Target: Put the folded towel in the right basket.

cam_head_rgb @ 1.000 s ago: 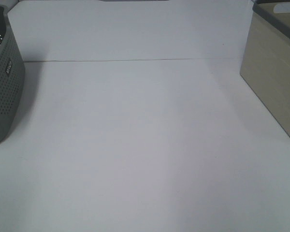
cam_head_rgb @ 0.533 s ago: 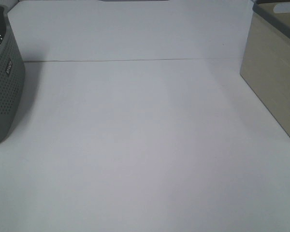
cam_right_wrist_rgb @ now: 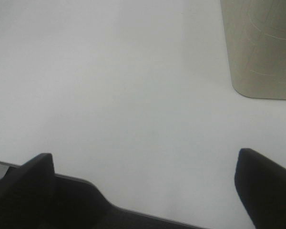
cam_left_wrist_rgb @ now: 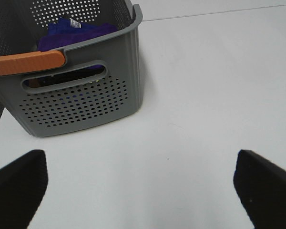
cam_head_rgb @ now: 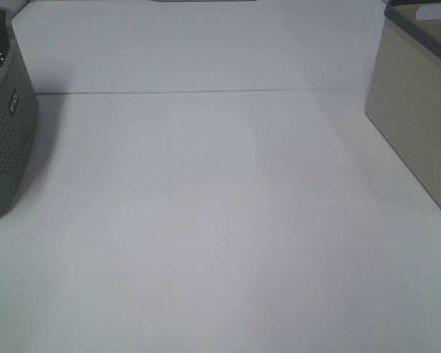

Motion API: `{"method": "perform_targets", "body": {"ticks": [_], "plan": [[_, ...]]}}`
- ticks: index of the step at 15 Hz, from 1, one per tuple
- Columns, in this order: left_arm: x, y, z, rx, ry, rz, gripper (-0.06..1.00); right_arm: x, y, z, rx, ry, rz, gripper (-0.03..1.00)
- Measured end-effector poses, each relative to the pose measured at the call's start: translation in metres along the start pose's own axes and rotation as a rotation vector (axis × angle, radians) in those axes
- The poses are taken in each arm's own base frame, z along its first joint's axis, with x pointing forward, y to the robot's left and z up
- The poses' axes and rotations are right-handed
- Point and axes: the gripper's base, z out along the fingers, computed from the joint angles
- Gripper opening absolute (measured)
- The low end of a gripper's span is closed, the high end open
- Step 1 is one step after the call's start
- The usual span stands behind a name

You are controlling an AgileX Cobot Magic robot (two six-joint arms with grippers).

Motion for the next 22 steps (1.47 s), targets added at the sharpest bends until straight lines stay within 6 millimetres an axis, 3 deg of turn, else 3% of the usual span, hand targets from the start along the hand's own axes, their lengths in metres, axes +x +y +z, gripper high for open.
{"method": "perform_targets", "body": {"ticks": [6, 9, 22], "plan": [[-0.0006, -0.0044, -0.0001, 0.048, -0.005, -0.035, 0.99, 0.0, 0.0001, 0.0, 0.0, 0.0, 0.001, 0.98], [-0.0013, -0.0086, -0.0004, 0.095, -0.012, -0.06, 0.99, -0.0006, 0.0005, 0.0009, 0.109, 0.003, 0.072, 0.98], [-0.0006, -0.0043, -0.0001, 0.047, -0.006, -0.032, 0.99, -0.0008, 0.0011, 0.0012, 0.128, 0.003, 0.09, 0.98]]}}
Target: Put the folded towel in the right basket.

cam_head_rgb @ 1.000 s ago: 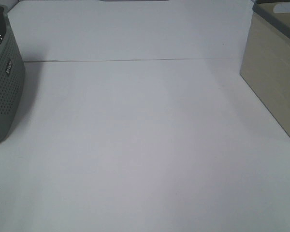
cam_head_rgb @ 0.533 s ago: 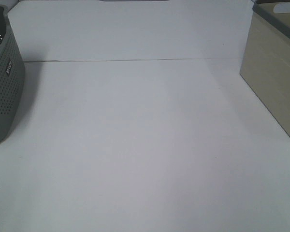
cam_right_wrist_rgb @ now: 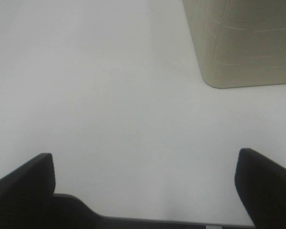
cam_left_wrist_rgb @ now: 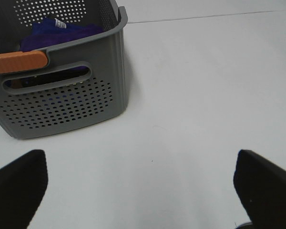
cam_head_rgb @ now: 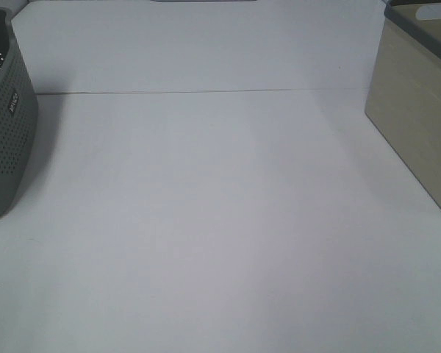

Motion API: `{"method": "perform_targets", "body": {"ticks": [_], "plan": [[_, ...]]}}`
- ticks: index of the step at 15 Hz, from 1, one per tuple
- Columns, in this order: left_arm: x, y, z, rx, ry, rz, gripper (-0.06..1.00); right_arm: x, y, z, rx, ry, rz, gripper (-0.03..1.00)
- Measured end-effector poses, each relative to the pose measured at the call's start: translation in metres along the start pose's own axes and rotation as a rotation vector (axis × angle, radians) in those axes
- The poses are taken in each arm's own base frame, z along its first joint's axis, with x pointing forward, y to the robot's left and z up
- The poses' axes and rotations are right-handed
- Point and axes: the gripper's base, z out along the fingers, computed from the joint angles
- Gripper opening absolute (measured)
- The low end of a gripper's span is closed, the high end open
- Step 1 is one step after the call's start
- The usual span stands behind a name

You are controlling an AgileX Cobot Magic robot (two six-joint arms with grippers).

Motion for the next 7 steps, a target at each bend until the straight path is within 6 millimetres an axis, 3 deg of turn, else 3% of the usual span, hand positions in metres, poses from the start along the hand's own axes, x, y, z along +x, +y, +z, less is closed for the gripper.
{"method": "perform_targets", "body": {"ticks": [7], "plan": [[0.0, 0.0, 0.0, 0.0, 0.0, 0.0, 0.99, 0.0, 0.0, 0.0, 0.0, 0.0, 0.0, 0.98]]}}
